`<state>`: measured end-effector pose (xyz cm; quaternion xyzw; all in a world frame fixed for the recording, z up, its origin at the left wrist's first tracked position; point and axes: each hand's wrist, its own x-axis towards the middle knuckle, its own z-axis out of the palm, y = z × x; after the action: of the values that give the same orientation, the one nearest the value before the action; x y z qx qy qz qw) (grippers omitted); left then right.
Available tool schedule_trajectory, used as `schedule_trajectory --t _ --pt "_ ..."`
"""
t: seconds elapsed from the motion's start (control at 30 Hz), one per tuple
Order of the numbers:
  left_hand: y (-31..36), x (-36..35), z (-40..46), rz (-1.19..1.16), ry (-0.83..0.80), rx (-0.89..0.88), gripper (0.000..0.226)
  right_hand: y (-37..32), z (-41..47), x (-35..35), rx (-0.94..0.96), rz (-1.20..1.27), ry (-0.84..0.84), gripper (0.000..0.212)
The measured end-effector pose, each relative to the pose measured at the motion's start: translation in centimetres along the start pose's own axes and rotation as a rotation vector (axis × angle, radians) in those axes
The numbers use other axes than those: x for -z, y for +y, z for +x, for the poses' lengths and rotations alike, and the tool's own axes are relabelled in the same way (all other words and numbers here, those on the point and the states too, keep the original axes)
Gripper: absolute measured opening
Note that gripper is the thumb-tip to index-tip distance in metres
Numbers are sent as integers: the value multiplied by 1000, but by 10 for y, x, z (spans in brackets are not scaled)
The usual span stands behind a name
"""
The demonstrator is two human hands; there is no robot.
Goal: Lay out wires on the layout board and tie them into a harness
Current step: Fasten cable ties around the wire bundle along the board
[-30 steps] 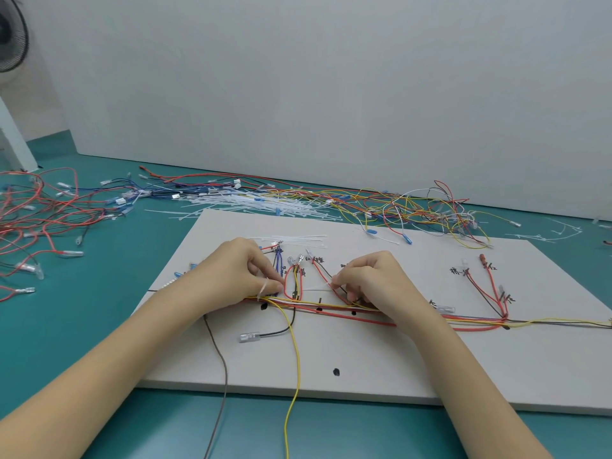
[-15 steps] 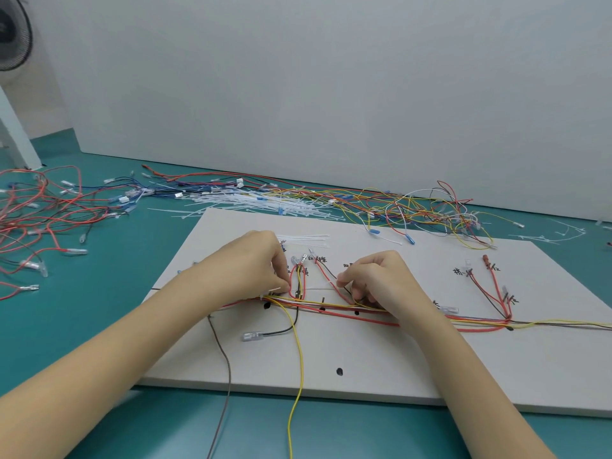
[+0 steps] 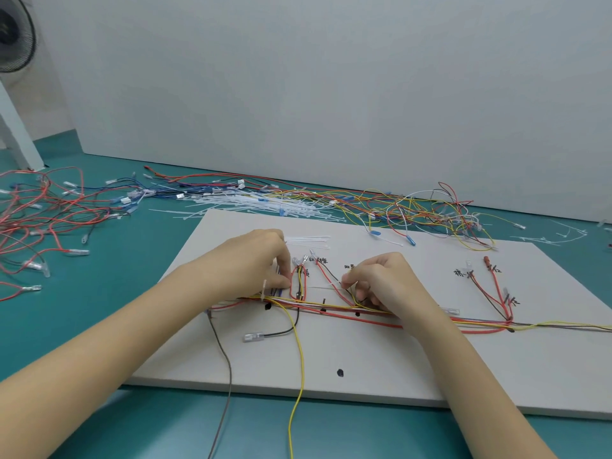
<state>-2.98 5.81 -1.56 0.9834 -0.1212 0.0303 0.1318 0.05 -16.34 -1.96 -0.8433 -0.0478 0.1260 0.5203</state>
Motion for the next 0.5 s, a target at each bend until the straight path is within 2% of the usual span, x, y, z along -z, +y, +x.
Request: schedule_trajectory --t 0.1,0.2,0.37,0.5 --pt "-4 -3 -2 -128 21 18 4 0 0 1 -15 19 17 17" --pt "-2 -2 -3 -148 26 33 4 1 0 -1 -19 29 19 18" --pt "7 -3 -3 0 47 27 6 0 0 -1 -13 20 -10 18" --pt "11 0 -2 136 6 -10 6 0 0 -1 -16 24 -20 18"
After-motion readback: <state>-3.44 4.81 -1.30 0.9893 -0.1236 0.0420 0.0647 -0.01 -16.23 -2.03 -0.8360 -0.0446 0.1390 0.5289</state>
